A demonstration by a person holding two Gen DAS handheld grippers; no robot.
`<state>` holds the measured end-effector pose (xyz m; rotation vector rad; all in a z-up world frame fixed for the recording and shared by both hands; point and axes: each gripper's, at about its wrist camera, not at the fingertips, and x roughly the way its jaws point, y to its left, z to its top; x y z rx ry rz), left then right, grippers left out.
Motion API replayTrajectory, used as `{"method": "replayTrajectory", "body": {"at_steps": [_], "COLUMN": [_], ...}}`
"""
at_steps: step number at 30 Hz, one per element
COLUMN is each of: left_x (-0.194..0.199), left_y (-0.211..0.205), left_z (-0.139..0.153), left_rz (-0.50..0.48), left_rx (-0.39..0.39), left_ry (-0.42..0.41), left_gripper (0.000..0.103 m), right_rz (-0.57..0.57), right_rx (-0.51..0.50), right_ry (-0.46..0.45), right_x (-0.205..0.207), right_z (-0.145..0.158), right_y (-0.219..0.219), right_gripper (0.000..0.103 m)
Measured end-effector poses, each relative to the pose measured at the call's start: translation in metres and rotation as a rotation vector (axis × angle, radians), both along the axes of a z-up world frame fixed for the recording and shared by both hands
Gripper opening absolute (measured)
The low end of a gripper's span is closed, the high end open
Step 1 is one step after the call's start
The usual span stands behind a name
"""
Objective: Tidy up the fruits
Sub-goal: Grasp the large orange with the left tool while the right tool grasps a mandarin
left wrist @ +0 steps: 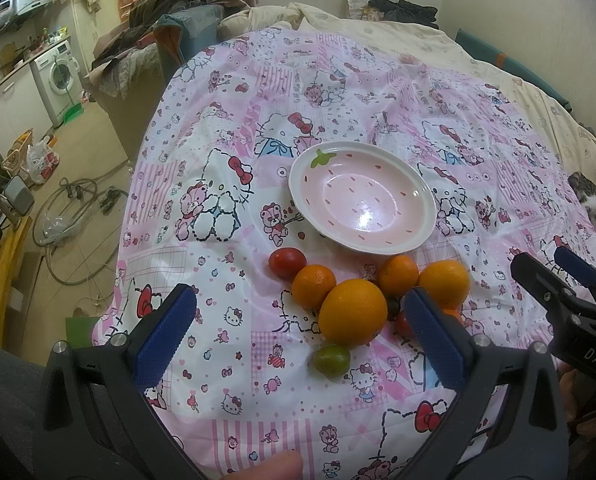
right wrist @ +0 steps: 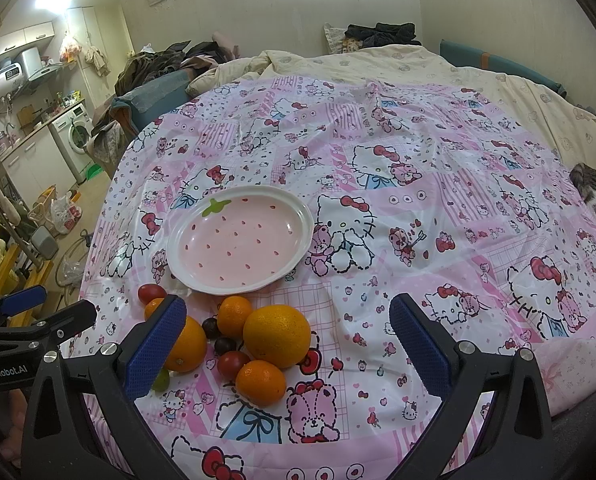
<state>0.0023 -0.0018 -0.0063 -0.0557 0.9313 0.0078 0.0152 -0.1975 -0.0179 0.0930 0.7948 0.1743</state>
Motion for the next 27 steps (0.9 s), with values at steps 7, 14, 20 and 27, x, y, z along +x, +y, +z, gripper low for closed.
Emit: {"method": "replayTrajectory", "body": {"at_steps": [7, 14, 20, 27], "left_x": [0.001, 0.004, 0.008, 0.012], "left_y": [0.001, 0.016, 0.024, 0.029], "left_z": [-0.001, -0.004, -0.007, -0.015], "left_rz": [0.004, 0.065, 0.098, 0.122], "left_rx": [-0.005, -0.052, -0.058, -0.050], "left_ry": [0.012, 0.046, 0.082, 0.128], "left_gripper": [0.103, 0.103, 0.103, 0.103], "right_rz": [0.011, -0.028, 0.036, 0.077], "right_rx": [0.063, 0.127, 0.206, 0.223], "right_ry": [0.049, 0.350, 0.566, 0.634], "right_x": [0.006, 0.057, 0.079, 0.088], "right_z": [-0.001, -0.041, -0.087, -0.112], "right_y": [-0.008, -0.040, -0.025, -0.002], "right_gripper": [0.103, 0.099, 0.091, 0.082]}}
